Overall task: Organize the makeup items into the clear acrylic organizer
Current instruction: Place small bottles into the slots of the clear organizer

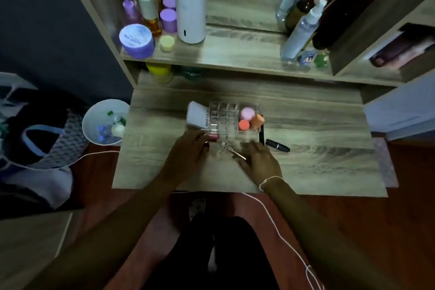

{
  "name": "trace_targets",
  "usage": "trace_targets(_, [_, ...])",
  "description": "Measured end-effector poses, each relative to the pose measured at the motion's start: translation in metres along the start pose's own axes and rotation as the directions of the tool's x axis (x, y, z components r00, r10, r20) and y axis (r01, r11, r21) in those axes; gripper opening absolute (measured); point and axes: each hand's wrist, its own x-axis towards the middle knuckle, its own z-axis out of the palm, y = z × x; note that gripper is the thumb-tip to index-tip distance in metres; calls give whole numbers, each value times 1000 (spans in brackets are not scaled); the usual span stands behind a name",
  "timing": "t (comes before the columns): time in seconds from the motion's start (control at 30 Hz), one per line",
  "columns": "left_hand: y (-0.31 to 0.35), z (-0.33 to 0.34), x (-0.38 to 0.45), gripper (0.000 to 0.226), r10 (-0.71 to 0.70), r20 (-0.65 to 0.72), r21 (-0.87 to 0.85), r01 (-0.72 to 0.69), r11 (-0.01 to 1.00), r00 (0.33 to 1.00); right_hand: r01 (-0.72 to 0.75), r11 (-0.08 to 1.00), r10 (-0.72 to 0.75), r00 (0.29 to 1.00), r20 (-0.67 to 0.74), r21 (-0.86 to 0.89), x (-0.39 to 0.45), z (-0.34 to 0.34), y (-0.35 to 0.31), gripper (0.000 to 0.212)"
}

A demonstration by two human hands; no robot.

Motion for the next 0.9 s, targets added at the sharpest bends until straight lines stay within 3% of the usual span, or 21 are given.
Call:
trace_targets(0.1, [-12,1,-2,28,-82,25,47,81,996,996,-29,1000,29,999,27,-5,7,9,-8,49])
trace_targets(0.23, [-22,3,-6,43,-129,125,67,122,990,984,-18,1000,18,1000,-8,-6,13,15,-12,36])
trace_targets(0.4, [-26,11,-5,32,-170,152,65,162,985,974,-24,999,26,998,-60,31,13,18,-13,26])
trace_targets(0.67, [-22,1,-7,43,-202,81,-60,207,976,976,-128,923,167,983,-78,362,6,8,-21,19])
trace_targets(0.77, [-22,-1,-6,44,-236,88,-83,243,966,968,-99,896,151,984,-89,432,11,0,-27,16])
trace_targets(0.9, [-21,2,-9,47,-238,133,-100,252,963,962,-6,857,67,993,-100,515,17,-10,-36,28])
